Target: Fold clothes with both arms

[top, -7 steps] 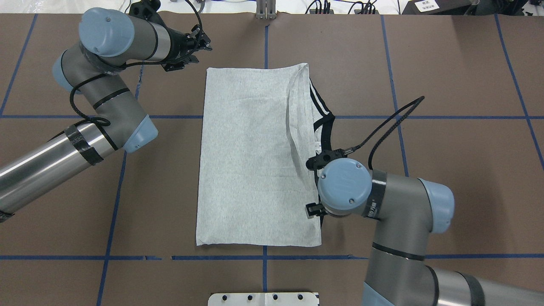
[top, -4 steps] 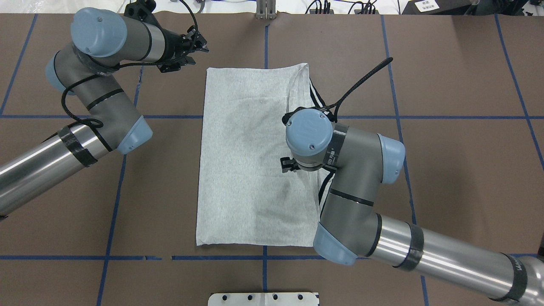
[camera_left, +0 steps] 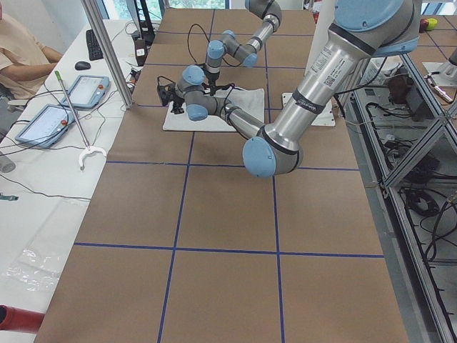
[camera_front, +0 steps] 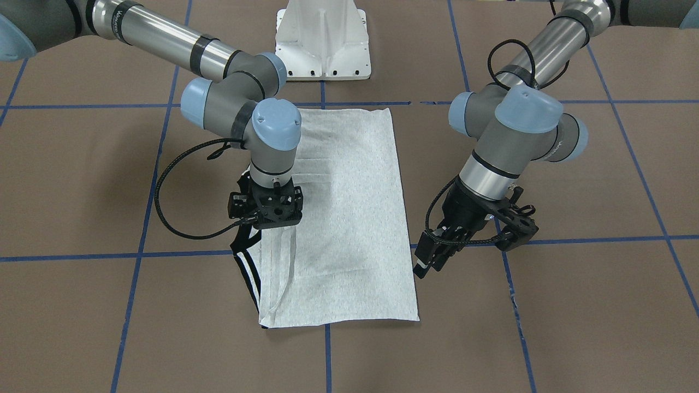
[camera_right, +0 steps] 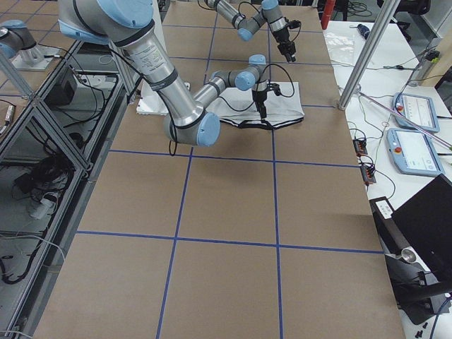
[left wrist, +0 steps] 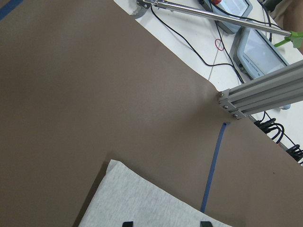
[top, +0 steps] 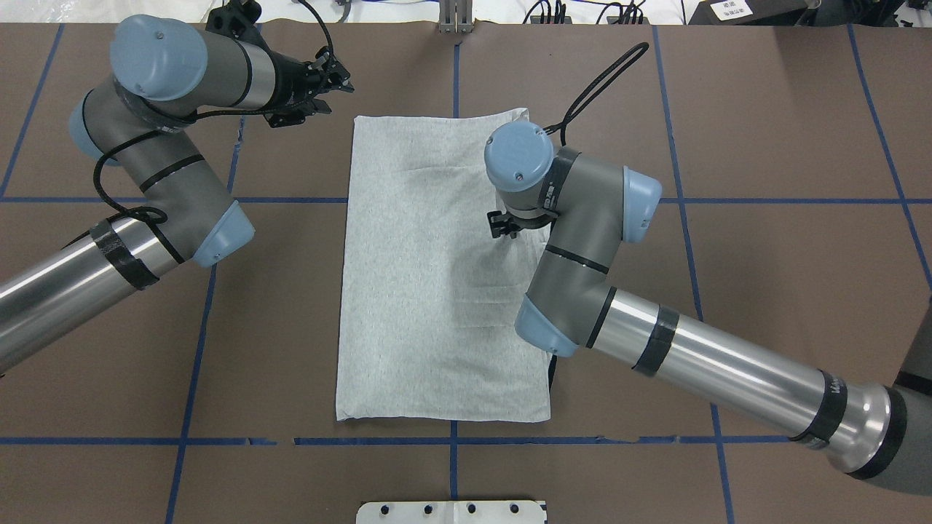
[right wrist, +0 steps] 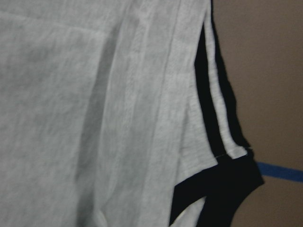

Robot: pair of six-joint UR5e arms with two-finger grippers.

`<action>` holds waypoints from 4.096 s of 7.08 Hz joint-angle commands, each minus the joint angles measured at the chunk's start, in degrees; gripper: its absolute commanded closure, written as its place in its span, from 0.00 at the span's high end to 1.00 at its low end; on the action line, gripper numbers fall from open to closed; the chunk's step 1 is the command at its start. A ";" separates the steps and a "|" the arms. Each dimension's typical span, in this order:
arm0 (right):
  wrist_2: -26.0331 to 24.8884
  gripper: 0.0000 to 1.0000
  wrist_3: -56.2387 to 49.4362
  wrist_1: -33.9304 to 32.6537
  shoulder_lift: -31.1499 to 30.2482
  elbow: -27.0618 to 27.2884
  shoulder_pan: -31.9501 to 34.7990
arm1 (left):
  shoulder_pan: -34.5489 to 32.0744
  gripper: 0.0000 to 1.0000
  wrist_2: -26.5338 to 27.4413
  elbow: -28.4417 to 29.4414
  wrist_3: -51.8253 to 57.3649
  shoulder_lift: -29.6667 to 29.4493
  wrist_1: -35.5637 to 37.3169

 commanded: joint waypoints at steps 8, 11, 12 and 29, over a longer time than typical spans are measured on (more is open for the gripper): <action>-13.18 1.00 73.06 8.00 -16.04 28.82 -22.58 | -0.09 0.56 -1.35 -2.44 0.00 2.29 -0.44; -15.05 1.00 75.40 7.91 -18.68 29.18 -25.08 | -0.09 0.56 -1.18 -2.53 0.00 2.29 -0.35; -14.96 1.00 75.40 7.82 -18.85 29.27 -24.99 | -0.09 0.56 -1.18 -2.88 0.00 2.29 -0.26; -7.49 0.00 75.31 4.31 -19.82 34.36 -19.10 | 1.30 0.59 -0.92 -9.97 -7.43 6.23 -0.09</action>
